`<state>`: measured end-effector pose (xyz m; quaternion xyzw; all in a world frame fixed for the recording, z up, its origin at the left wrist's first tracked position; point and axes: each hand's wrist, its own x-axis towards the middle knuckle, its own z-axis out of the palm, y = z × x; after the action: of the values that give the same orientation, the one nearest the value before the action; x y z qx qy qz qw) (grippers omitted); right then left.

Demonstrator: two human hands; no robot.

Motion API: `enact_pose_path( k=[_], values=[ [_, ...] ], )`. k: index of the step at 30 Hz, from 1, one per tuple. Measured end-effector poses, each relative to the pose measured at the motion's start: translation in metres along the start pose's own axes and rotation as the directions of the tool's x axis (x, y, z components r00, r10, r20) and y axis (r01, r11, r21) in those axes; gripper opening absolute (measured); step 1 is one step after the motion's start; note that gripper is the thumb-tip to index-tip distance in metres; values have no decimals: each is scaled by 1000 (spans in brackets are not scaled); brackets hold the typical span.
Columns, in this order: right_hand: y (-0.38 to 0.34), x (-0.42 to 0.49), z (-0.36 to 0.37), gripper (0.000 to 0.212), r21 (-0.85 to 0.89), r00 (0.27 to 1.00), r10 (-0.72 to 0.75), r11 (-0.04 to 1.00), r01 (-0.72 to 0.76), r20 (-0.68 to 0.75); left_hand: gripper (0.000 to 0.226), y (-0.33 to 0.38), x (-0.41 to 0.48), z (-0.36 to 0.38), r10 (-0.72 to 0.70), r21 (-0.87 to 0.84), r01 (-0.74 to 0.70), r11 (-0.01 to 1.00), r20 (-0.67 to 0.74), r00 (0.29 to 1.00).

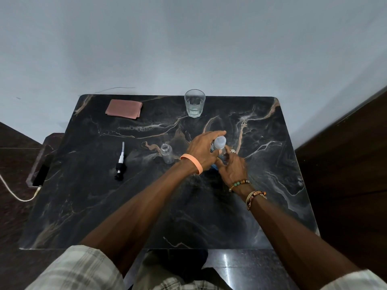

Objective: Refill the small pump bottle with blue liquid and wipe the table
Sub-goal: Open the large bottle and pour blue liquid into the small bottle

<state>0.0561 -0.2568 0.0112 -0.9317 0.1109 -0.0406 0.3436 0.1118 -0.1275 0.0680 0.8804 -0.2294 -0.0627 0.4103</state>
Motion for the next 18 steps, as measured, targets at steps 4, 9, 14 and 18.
enact_pose_path(
  k=[4, 9, 14, 18],
  values=[
    [2, 2, 0, 50, -24, 1000, 20, 1000, -20, 5, 52, 4, 3, -3, -12, -34, 10, 999, -59, 998],
    [0, 1, 0, 51, 3, 1000, 14, 1000, -14, -8, 49, 5, 2, -5, -20, -60, 14, 998, -112, 994],
    [-1, 1, -5, 62, 8, 996, 31, 999, -32, 82, 48, 7, 1, -5, -16, -72, 7, 997, -129, 992],
    [-2, 1, -12, 67, -18, 988, 25, 1000, -23, 152, 48, 7, 1, -6, -12, -68, 1, 998, -158, 987]
  ],
)
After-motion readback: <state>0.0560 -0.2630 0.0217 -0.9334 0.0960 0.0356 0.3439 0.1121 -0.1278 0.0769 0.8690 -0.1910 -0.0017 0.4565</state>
